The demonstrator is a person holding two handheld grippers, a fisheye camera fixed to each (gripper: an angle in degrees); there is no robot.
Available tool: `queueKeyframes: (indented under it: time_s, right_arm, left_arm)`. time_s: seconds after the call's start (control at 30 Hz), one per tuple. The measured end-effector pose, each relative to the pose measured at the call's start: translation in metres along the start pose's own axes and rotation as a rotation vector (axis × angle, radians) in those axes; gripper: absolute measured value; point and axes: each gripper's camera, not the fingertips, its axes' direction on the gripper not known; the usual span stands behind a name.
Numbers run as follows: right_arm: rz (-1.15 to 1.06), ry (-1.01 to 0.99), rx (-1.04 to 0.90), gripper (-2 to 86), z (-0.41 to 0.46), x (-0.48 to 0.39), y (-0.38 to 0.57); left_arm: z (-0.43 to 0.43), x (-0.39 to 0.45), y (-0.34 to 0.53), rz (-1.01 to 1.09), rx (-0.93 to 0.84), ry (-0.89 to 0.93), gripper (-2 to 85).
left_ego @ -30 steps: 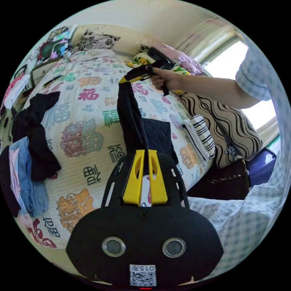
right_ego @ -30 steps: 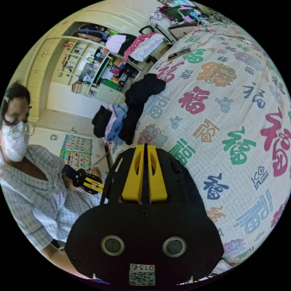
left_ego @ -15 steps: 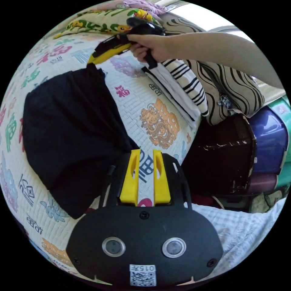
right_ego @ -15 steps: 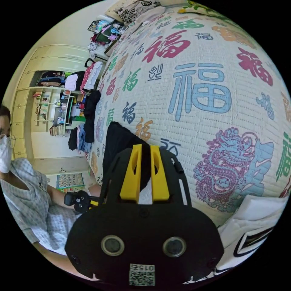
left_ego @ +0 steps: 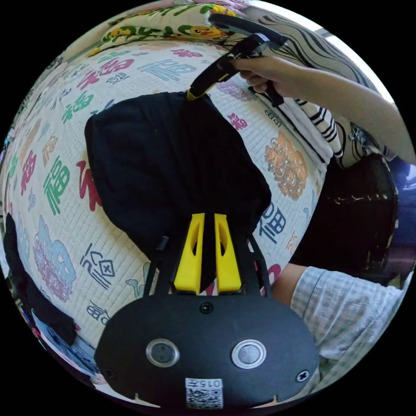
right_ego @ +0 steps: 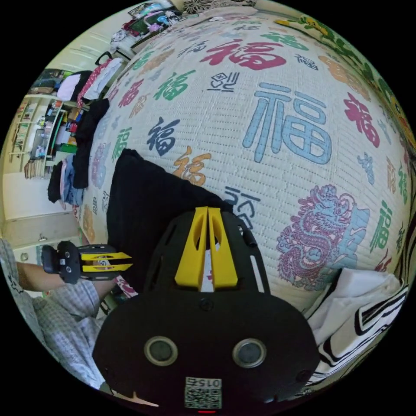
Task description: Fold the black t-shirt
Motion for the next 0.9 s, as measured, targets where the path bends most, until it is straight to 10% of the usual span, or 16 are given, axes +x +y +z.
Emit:
queueKeyframes:
  time_s: [0.23,0.5,0.9]
  right_arm:
    - [0.271,-0.206,0.216,5.9,-0.039,0.042,0.047]
    - [0.257,-0.312,-0.007,4.3,0.022,0.027,0.048]
    - [0.248,-0.28,0.026,8.2,0.04,0.028,0.052]
  left_arm:
    - [-0.054,-0.031,-0.034,-0.069,0.179,-0.02,6.6]
    - [-0.053,-0.144,-0.073,-0.486,0.111,0.124,5.0]
    - [-0.085,-0.168,-0.055,-0.378,0.076,0.153,7.0]
